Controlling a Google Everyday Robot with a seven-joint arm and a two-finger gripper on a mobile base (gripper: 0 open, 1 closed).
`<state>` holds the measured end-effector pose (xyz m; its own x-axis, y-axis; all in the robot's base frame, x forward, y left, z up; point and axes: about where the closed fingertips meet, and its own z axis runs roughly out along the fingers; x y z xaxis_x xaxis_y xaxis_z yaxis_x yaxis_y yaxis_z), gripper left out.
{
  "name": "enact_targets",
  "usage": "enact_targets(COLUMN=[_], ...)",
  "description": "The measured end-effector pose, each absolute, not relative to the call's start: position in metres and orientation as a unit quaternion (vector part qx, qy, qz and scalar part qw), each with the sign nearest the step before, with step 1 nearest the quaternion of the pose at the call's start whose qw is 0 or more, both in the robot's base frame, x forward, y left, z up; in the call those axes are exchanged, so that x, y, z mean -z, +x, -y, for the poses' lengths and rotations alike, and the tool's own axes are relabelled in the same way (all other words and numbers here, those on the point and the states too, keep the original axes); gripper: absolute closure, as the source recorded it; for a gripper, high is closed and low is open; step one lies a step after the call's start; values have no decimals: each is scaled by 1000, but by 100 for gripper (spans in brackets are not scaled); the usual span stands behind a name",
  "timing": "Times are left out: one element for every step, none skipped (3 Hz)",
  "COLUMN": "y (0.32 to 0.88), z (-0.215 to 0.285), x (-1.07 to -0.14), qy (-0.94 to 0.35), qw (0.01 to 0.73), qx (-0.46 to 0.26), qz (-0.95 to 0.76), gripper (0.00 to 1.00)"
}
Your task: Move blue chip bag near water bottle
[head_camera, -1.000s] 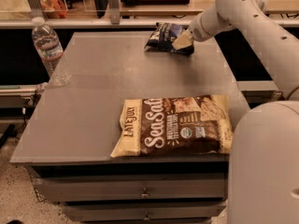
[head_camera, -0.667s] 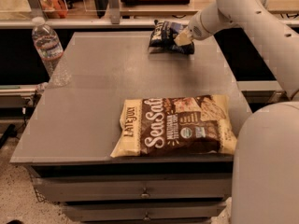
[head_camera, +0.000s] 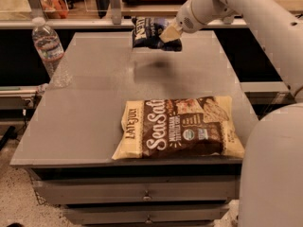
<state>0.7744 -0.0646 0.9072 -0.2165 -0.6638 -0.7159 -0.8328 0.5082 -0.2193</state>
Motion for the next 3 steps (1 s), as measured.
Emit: enact_targets(y=[742,719,703], z=[19,-10,-38], x=[-901,-889,-885], qy=[-545,-583,-607], qw=[361,330,313], qx=[-140,-162,-184], qz=[-744,-725,-707], gripper=[100,100,100])
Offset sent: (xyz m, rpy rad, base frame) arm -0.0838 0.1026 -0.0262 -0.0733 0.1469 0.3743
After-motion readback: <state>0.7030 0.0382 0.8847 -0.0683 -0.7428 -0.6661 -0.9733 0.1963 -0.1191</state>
